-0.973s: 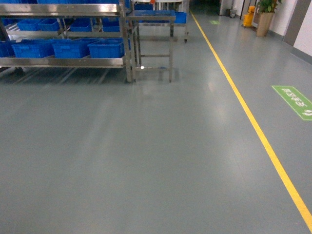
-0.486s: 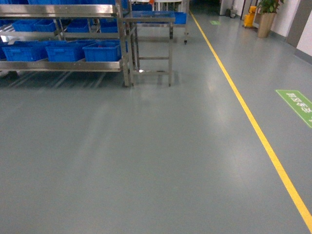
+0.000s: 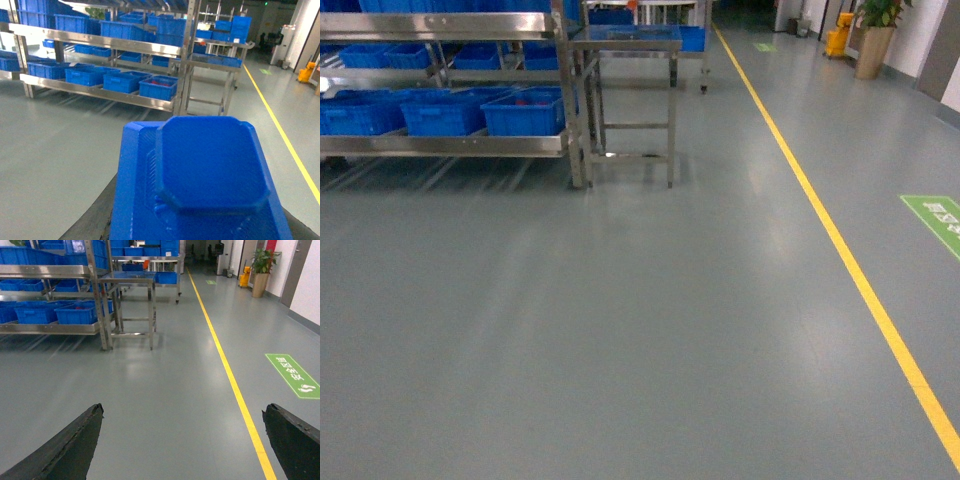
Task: Pick blue part to blue bin on bottom shelf
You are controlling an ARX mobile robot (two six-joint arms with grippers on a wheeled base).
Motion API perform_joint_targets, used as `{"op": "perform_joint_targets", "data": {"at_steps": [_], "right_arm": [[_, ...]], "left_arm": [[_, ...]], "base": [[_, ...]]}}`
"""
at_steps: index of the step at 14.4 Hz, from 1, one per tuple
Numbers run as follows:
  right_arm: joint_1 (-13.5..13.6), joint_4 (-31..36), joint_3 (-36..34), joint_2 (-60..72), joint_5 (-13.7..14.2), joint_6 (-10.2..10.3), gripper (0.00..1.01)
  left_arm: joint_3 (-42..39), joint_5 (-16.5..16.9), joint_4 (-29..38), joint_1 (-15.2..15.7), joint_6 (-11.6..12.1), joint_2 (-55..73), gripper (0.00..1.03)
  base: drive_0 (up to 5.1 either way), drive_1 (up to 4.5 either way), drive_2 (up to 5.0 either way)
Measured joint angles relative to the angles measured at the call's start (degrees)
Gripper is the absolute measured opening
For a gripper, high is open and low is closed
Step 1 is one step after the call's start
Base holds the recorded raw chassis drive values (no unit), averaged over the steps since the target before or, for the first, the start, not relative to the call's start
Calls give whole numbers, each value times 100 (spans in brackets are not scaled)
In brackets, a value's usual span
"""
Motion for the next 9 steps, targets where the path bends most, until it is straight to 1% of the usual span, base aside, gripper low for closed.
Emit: {"op": "perform_joint_targets", "data": {"at_steps": [9], "right_arm": [[0, -13, 0, 0, 0, 0, 98]], "left_arm": [[0, -2, -7, 0, 0, 11, 43]], "base": [[2, 417, -413]]}}
